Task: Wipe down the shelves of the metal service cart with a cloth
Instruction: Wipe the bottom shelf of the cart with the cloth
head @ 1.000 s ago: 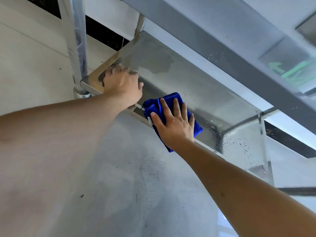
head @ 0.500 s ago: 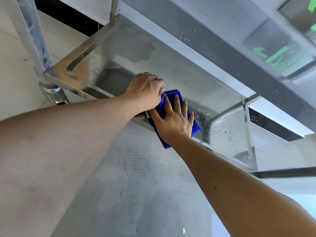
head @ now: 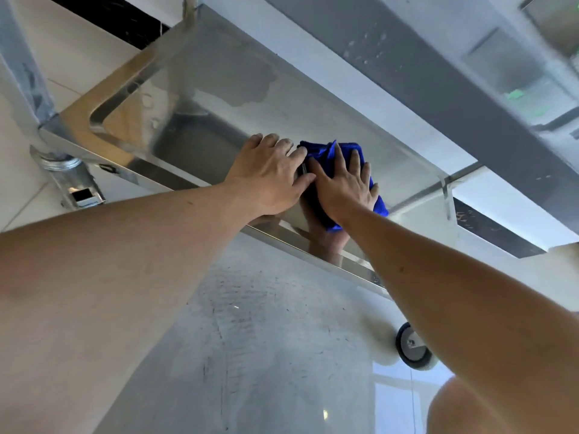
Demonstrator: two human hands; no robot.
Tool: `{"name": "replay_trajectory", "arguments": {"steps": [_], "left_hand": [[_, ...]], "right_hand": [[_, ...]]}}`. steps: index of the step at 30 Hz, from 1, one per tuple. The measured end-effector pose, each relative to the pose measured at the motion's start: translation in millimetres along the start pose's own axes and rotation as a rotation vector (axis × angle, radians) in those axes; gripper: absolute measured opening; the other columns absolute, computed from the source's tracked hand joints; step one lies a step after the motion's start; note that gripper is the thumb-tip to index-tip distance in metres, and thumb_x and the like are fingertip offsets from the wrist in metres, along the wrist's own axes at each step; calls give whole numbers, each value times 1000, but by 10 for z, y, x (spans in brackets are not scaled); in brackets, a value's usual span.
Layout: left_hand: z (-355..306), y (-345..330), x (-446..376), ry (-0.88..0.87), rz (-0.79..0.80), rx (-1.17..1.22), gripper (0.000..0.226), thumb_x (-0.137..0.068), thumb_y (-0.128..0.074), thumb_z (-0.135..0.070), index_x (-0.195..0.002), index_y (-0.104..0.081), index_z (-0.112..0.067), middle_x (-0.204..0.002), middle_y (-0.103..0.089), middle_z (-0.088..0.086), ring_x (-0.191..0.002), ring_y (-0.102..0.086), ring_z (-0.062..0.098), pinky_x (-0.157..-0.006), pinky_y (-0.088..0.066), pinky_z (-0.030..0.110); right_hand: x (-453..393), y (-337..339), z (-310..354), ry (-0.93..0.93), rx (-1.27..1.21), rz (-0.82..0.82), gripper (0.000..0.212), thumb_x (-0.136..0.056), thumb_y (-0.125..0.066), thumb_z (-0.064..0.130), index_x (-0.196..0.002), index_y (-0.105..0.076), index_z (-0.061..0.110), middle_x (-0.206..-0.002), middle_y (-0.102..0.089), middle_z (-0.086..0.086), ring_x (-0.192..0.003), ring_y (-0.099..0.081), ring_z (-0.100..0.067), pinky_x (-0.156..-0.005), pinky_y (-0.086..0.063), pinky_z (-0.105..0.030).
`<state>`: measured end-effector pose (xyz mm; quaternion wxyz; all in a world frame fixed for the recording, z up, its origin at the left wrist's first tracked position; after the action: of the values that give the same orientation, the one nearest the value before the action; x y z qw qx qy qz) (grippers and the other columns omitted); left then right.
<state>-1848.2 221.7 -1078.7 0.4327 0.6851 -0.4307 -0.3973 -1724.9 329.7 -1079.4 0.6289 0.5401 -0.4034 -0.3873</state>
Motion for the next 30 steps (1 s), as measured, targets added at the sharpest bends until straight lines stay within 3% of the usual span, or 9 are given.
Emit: {"name": "replay_trajectory", "arguments": {"steps": [4,15,18,22,27,30], "left_hand": [[-31,-9,-13,-12,67,-103,75,-90,-19,-73,-145,-40,-26,-151,-40,6,-141,-30,30,-117,-21,48],[-200,-70,-91,70,88,-172,69,-96,-19,-64,-149,-32,-23,-155,-34,5,-145,-21,32,-117,-16,52],[-244,-92,-114,133,76,-157,64,-98,-22,-59,-150,-30,-23,-157,-30,5,-147,-17,33,-118,-12,54],[-587,-174,-150,318,59,-27,61,-95,-32,-38,-152,-28,-15,-161,-21,10,-149,-8,35,-119,-2,56],[-960,-252,-306,281,64,54,54,-95,-37,-30,-147,-37,-15,-159,-26,10,-149,-9,34,-119,-3,56],[-955,-332,-307,251,68,0,57,-94,-31,-27,-151,-32,-20,-162,-20,9,-150,-6,35,-118,1,58]], "right_hand": [[-334,45,-37,-32,-21,-13,84,-78,-20,84,-154,-12,48,-168,-7,6,-153,2,-23,-119,-2,-57],[-1065,185,-182,-87,-13,-43,82,-80,-20,83,-154,-20,46,-166,-14,4,-152,-6,-27,-117,-8,-59],[-1143,193,-192,-94,-25,-42,83,-79,-19,83,-154,-20,47,-167,-13,4,-152,-6,-27,-117,-8,-59],[-1130,186,-249,-117,-44,-46,83,-79,-19,83,-153,-22,46,-166,-15,3,-151,-6,-27,-117,-7,-58],[-866,170,-422,-127,-38,-27,83,-80,-19,82,-155,-15,47,-167,-10,4,-152,-4,-24,-118,-5,-55],[-789,166,-465,-105,-19,-54,78,-84,-20,78,-155,-18,45,-166,-15,4,-150,-8,-22,-118,-8,-52]]}}
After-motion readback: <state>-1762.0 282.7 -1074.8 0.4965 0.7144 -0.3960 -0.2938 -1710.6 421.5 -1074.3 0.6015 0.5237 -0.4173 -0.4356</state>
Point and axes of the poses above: each hand's wrist, its own x-axis away from the middle knuckle, its own y-axis out of the back of the hand, z = x × y, the point moved 4 cm from there along -x, towards the middle knuckle
